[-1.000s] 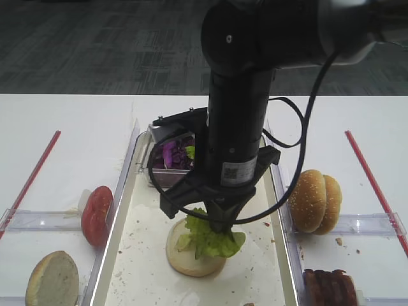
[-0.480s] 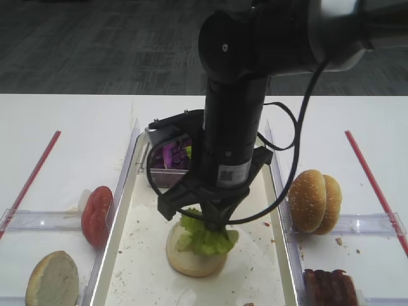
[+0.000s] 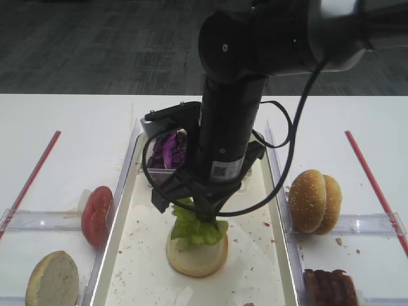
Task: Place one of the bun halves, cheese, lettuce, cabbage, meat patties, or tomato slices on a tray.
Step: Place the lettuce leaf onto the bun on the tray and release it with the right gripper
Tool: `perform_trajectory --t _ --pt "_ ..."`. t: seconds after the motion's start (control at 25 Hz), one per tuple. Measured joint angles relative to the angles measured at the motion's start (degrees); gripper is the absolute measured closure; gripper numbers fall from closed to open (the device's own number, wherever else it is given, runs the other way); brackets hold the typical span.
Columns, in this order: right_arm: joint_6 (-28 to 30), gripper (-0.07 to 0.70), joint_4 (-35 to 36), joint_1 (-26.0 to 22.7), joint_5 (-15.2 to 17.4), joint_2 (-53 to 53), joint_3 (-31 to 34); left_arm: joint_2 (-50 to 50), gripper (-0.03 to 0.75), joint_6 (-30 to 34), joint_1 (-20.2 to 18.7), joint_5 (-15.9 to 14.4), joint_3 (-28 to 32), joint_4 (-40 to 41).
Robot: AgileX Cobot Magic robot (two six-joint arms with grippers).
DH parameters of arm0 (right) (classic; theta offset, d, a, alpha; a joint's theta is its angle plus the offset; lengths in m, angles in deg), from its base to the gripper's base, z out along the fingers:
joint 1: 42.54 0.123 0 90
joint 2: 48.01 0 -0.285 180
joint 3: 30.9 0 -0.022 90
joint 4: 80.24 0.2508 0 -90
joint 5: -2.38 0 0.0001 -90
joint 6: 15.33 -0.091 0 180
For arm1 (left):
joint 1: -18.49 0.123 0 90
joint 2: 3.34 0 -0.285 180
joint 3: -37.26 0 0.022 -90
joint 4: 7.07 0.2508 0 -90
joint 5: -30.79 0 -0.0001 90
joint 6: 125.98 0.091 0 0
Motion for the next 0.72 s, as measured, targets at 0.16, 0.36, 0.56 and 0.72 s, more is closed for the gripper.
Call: perform_trajectory --t 0.16,0.36,0.56,0.72 --pt "0.8 0.591 0.8 0.0 -0.1 -0.7 0.0 0.0 0.116 0.0 0.0 0.0 0.0 0.0" --pt "1.6 0.591 2.5 0.0 -0.1 -3.8 0.0 0.0 0.116 0.0 0.0 0.0 0.0 0.0" --pt "2.2 0.591 2.5 0.0 -0.2 -5.3 0.0 0.0 0.116 0.0 0.0 0.0 0.0 0.0" --pt "2.3 0.590 2.3 0.0 -0.8 -5.3 0.0 0.0 0.116 0.0 0.0 0.0 0.0 0.0"
